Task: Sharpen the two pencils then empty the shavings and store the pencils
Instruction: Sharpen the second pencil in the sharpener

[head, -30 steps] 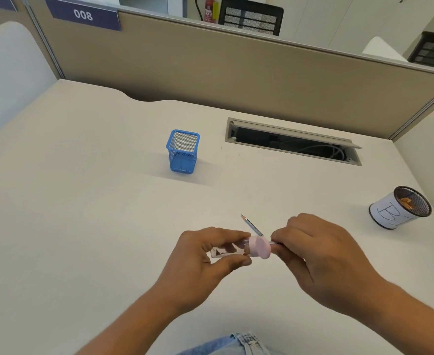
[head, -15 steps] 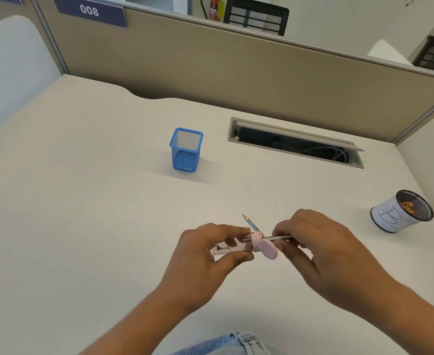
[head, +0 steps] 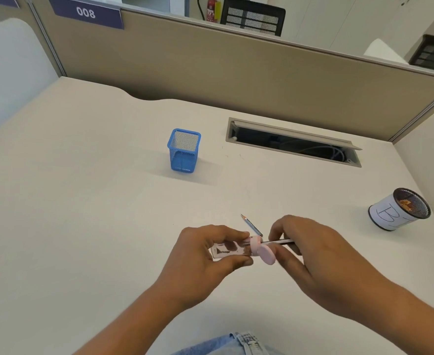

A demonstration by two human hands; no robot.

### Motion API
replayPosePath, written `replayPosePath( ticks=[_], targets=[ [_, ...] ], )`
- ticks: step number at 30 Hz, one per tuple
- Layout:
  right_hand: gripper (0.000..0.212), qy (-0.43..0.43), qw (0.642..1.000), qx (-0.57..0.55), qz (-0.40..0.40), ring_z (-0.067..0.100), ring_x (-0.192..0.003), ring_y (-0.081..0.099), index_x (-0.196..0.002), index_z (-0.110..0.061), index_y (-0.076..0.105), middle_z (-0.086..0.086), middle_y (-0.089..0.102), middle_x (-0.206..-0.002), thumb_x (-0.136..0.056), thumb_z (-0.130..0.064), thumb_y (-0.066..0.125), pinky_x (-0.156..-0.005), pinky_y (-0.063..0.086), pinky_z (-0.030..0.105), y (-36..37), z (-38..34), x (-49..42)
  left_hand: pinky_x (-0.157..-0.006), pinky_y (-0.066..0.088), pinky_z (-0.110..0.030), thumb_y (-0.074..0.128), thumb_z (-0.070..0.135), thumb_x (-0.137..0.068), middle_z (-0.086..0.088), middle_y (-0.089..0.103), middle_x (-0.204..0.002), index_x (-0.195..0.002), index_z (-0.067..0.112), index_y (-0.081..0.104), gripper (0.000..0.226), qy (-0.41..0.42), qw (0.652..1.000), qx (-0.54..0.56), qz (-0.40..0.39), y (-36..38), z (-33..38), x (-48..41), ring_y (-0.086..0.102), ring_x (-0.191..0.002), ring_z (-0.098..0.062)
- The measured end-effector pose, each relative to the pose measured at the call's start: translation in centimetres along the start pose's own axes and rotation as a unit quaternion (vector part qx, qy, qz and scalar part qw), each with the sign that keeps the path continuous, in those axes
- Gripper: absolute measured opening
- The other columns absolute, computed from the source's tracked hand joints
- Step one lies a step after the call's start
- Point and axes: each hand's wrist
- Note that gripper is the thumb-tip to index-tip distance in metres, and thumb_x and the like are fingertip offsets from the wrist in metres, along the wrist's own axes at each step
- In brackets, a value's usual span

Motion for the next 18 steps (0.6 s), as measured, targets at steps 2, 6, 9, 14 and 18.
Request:
replayPosePath(
  ticks=[2, 6, 9, 14, 18],
  targets=[
    [0.030, -0.064, 0.995, 0.071, 0.013, 0.005, -0.066, 0.044, -0.089, -0.025, 0.057, -0.016, 0.052, -0.074, -0.100, -0.043, 0.035, -0.056, 0.035, 0.020, -0.1, 0.5, -0.3, -0.069, 0.045, -0.006, 0.085, 0.025, -0.070, 0.023, 0.073, -0.082, -0.095, 0.030, 0.077, 0.027, -0.016, 1.000, 0.018, -0.020, -0.1, 0.3, -0.1, 0.066, -0.079, 0.002],
    [0.037, -0.070, 0.992, 0.100, 0.021, 0.017, -0.053, 0.043, -0.074, -0.021, 0.061, -0.008, 0.052, -0.059, -0.097, -0.040, 0.040, -0.045, 0.036, 0.029, 0.4, 0.5, -0.3, -0.064, 0.045, -0.009, 0.084, 0.026, -0.071, 0.017, 0.074, -0.087, -0.097, 0.031, 0.076, 0.028, 0.037, 0.999, -0.034, 0.004, -0.2, -0.1, -0.2, 0.066, -0.085, -0.001],
    [0.043, 0.122, 0.988, -0.089, -0.030, 0.011, -0.044, 0.034, -0.062, -0.021, 0.055, -0.008, 0.041, -0.046, -0.097, -0.045, 0.045, -0.043, 0.025, 0.020, 0.9, -0.4, -0.8, -0.073, 0.051, -0.024, 0.079, 0.023, -0.077, 0.011, 0.074, -0.096, -0.095, 0.021, 0.074, 0.019, 0.197, 0.965, -0.158, 0.071, 0.3, -0.8, -0.6, 0.067, -0.086, -0.009],
    [0.047, 0.382, 0.804, -0.426, -0.164, 0.011, -0.038, 0.017, -0.055, -0.017, 0.051, -0.007, 0.027, -0.043, -0.100, -0.031, 0.051, -0.040, 0.014, 0.019, 0.8, -0.3, -1.9, -0.075, 0.050, -0.031, 0.065, 0.023, -0.091, 0.002, 0.075, -0.095, -0.091, 0.012, 0.071, 0.013, 0.298, 0.916, -0.251, 0.096, 1.1, -2.1, -0.6, 0.066, -0.083, -0.019],
    [0.048, 0.327, 0.861, -0.332, -0.203, 0.012, -0.041, 0.021, -0.055, -0.019, 0.051, -0.007, 0.032, -0.045, -0.100, -0.037, 0.050, -0.043, 0.017, 0.021, 0.9, 0.2, -1.9, -0.076, 0.047, -0.024, 0.064, 0.030, -0.088, 0.009, 0.074, -0.097, -0.096, 0.018, 0.070, 0.015, 0.257, 0.928, -0.261, 0.065, 1.1, -2.5, 0.0, 0.065, -0.085, -0.013]
  ],
)
Point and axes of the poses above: each hand's wrist, its own x-axis away from the middle knuckle, its own y-axis out of the palm, z = x × y
